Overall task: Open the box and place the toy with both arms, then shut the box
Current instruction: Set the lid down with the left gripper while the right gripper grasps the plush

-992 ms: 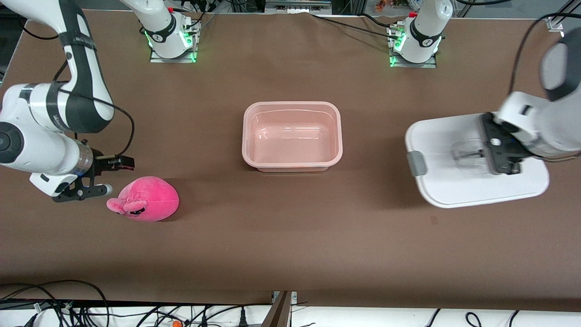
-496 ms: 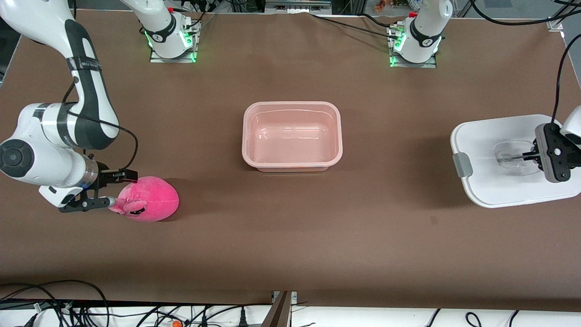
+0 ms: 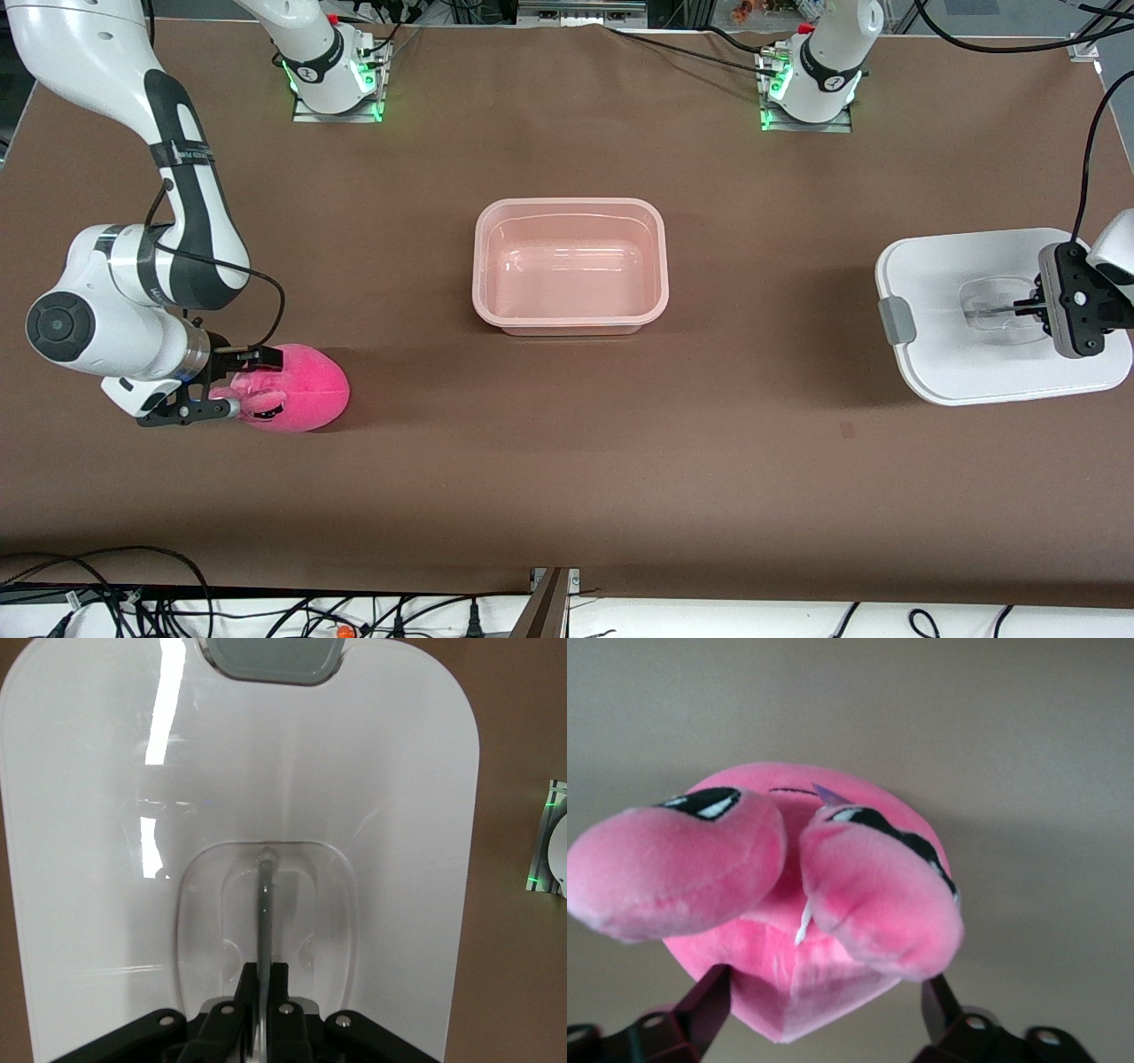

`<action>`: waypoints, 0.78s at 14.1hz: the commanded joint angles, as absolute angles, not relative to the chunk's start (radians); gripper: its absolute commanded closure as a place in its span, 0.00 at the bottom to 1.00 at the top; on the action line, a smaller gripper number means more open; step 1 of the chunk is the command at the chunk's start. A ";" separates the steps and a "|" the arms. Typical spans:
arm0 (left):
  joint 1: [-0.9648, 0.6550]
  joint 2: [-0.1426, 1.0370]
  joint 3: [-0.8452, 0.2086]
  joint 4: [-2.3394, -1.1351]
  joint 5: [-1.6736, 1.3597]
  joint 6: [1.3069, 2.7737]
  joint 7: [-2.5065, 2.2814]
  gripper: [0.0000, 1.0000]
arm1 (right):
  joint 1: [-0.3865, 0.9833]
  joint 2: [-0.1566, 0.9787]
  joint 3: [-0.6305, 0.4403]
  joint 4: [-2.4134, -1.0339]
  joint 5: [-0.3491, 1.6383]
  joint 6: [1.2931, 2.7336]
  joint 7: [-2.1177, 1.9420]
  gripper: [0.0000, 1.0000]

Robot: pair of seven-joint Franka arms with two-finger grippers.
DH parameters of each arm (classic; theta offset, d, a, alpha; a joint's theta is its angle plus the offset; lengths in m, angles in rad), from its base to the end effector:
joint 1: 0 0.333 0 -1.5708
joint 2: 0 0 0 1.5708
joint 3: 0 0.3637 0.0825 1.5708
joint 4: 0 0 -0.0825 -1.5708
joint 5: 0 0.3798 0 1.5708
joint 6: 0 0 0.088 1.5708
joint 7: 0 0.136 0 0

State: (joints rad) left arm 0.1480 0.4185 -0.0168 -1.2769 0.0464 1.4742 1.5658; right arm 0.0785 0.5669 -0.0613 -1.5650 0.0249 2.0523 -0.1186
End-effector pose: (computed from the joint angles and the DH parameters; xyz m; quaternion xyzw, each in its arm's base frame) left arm 0.6594 0.0960 0.5146 0.7488 -0.6532 -0.0877 0.0697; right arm 0.7070 0.0205 0.3213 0.9970 0.0657 -0.0395 0.0038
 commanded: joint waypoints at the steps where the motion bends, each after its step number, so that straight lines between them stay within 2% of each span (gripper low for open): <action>1: 0.150 0.419 -0.020 -1.255 0.066 1.457 1.586 1.00 | 0.072 0.575 -0.055 -1.546 0.041 2.052 -0.127 0.63; 3: 0.155 0.419 -0.020 -1.255 0.069 1.457 1.589 1.00 | 0.074 0.575 -0.055 -1.546 0.041 2.049 -0.132 0.96; 4: 0.158 0.417 -0.020 -1.255 0.069 1.457 1.589 1.00 | 0.074 0.575 -0.057 -1.545 0.040 2.049 -0.133 1.00; 11: 0.161 0.417 -0.015 -1.255 0.067 1.456 1.589 1.00 | 0.081 0.563 -0.054 -1.540 0.034 2.043 -0.140 1.00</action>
